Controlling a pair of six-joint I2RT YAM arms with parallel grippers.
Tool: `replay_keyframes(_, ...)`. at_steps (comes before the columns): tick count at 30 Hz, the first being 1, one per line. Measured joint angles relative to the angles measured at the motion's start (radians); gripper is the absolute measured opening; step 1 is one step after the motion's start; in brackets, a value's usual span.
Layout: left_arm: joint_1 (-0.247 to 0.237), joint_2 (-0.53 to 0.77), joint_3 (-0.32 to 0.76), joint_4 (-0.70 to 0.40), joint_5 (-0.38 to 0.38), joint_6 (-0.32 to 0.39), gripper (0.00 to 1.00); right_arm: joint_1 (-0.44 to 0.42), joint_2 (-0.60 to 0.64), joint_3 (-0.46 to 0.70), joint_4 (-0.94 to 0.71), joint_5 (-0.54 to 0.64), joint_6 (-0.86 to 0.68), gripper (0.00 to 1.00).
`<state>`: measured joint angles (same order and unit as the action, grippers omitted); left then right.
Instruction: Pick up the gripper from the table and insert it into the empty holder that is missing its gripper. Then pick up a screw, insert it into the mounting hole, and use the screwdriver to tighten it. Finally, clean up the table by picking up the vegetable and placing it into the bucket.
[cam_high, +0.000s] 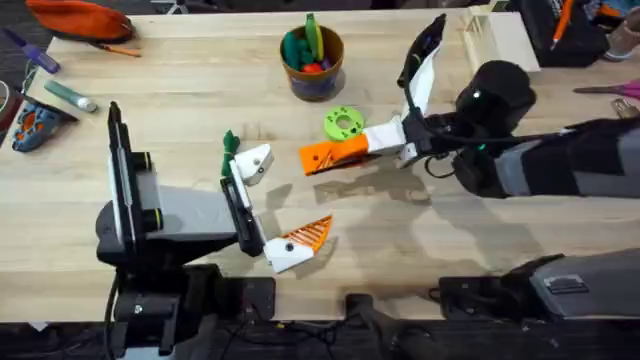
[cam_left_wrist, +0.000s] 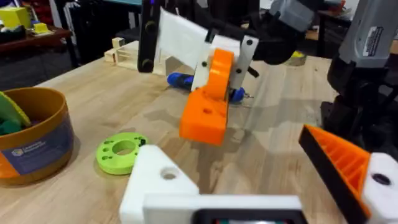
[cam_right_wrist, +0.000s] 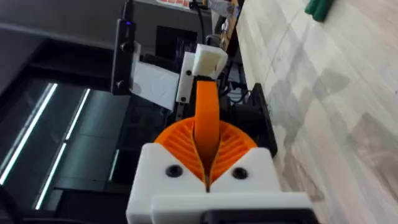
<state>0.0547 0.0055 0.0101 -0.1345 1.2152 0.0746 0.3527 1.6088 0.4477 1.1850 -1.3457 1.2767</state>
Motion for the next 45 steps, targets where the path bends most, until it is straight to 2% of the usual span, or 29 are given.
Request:
replay_keyframes(8,0.0,0.0,0.0,0.0,0.0,0.0,0.987,0.008,0.081,0.003,-0.002,-0.021,0.06,0.01)
replay_keyframes(20,0.0,0.0,0.0,0.0,0.0,0.0,0.988,0.068,0.082,0.108,-0.024,-0.039,0.077,0.01)
replay_keyframes(45,0.0,0.0,0.0,0.0,0.0,0.0,0.987,0.109,0.111,0.124,-0.03,-0.02,0.03,0.01)
